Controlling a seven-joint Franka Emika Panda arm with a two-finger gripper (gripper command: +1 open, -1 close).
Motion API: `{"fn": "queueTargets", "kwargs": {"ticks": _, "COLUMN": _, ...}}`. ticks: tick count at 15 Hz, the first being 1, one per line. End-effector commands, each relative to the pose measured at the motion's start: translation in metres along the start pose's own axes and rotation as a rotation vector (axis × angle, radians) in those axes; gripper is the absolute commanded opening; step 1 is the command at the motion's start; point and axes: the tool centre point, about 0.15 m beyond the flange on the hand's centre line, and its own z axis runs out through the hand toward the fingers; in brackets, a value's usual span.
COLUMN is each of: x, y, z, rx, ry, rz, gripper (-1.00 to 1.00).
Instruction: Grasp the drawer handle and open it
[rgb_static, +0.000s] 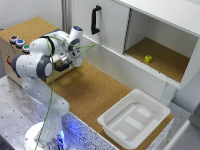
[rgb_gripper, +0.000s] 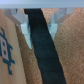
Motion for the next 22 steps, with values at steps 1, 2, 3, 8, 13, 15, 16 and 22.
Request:
{"fn": "queueTargets", "kwargs": {"ticks": 1, "x": 0.047, "y": 0.055, "z": 0.043, "rx": -0.005, "ry": -0.009, "rz": 0.076, "gripper": 1.0}}
{"fn": "queueTargets", "kwargs": {"ticks": 2, "x": 0.047, "y": 0.058, "z": 0.037, "rx": 0.002, "ry": -0.005, "rz": 0.074, "gripper": 1.0}}
{"fn": "queueTargets", "kwargs": {"ticks": 3, "x": 0.047, "y": 0.064, "z": 0.025, "rx": 0.011, "ry": 0.008, "rz": 0.071, "gripper": 1.0}}
{"fn": "queueTargets", "kwargs": {"ticks": 8, "x": 0.049, "y": 0.086, "z": -0.008, "rx": 0.034, "ry": 0.025, "rz": 0.082, "gripper": 1.0}}
{"fn": "queueTargets", "kwargs": {"ticks": 13, "x": 0.055, "y": 0.074, "z": -0.03, "rx": 0.083, "ry": 0.05, "rz": 0.072, "gripper": 1.0}}
{"fn": "queueTargets", "kwargs": {"ticks": 15, "x": 0.055, "y": 0.066, "z": -0.031, "rx": 0.087, "ry": 0.043, "rz": 0.039, "gripper": 1.0}}
{"fn": "queueTargets", "kwargs": {"ticks": 16, "x": 0.054, "y": 0.06, "z": -0.03, "rx": 0.069, "ry": 0.05, "rz": 0.005, "gripper": 1.0}}
{"fn": "queueTargets", "kwargs": {"ticks": 22, "x": 0.043, "y": 0.032, "z": -0.042, "rx": -0.008, "ry": 0.101, "rz": -0.161, "gripper": 1.0}}
